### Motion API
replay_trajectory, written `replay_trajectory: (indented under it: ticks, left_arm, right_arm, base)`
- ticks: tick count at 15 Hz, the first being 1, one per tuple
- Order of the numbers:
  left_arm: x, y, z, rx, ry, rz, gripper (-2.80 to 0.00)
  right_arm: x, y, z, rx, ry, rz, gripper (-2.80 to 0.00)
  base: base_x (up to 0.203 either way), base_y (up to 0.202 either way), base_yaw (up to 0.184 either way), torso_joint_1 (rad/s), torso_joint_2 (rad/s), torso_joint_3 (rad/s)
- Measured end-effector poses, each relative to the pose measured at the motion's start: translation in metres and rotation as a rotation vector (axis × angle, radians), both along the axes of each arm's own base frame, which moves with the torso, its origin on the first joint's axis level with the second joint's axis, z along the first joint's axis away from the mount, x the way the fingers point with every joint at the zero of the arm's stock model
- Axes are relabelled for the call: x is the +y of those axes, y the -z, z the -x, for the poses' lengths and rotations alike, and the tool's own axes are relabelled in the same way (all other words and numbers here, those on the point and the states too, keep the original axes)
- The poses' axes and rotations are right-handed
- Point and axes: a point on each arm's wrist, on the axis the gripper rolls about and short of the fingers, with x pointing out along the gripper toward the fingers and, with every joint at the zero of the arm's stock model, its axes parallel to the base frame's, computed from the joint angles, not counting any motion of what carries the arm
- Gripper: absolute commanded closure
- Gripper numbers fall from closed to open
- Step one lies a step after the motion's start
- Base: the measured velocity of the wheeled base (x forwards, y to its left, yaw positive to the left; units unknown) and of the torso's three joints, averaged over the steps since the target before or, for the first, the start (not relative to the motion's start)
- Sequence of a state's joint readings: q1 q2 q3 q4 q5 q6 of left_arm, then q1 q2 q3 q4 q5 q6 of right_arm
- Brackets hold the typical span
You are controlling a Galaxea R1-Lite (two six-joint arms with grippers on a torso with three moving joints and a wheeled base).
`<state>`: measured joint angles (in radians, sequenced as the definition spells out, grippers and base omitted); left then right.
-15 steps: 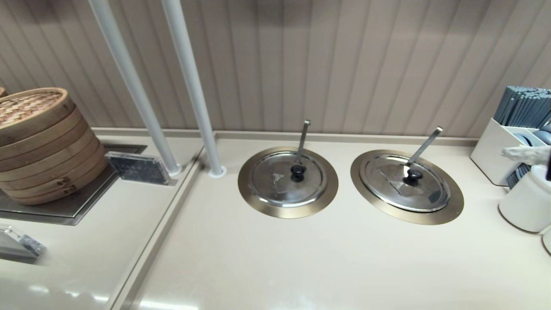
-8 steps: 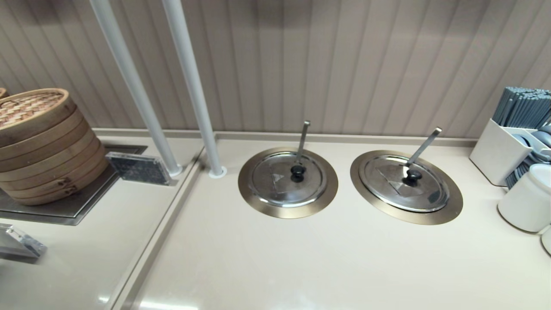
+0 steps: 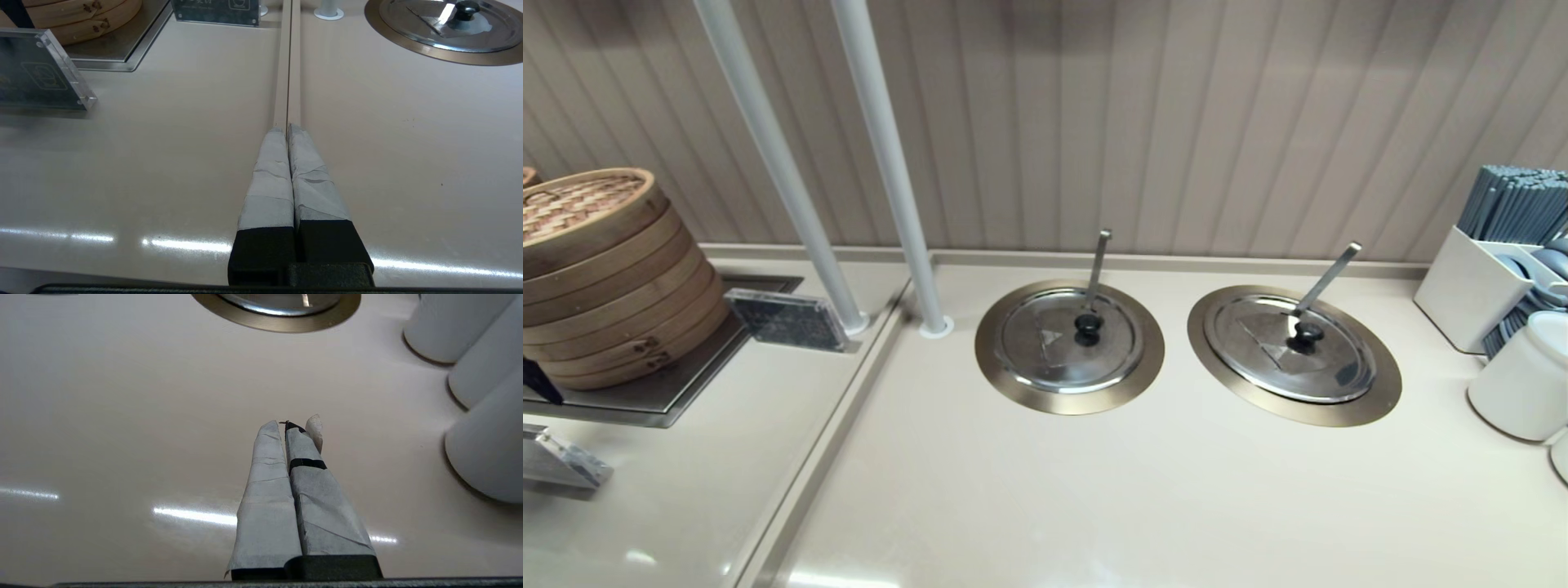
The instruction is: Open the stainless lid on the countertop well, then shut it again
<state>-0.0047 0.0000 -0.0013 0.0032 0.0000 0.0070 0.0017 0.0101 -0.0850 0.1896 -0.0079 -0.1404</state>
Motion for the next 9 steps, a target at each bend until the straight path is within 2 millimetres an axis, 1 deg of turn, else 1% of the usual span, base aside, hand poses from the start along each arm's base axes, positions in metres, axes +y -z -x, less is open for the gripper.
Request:
replay_trajectory:
  ticks: [2,3,9]
  left_arm:
    - [0.0,0.0,0.0,0.0,0.0,0.0,0.0]
    - [0.0,0.0,0.0,0.0,0.0,0.0,0.0]
    - [0.0,0.0,0.0,0.0,0.0,0.0,0.0]
  right_arm:
    - [0.0009,0.0023,-0.0048,-0.089,-0.04,-0.009,0.0]
    - [0.0011,0.0024,-0.0052,-0.1,-0.048,-0.021,0.0]
    - [0.001,0.0042,-0.0056,-0.096,-0.043,-0.051,0.0]
  base:
    - [0.0,0.0,0.0,0.0,0.0,0.0]
    - [0.0,0.0,0.0,0.0,0.0,0.0]
    - [0.0,0.0,0.0,0.0,0.0,0.0]
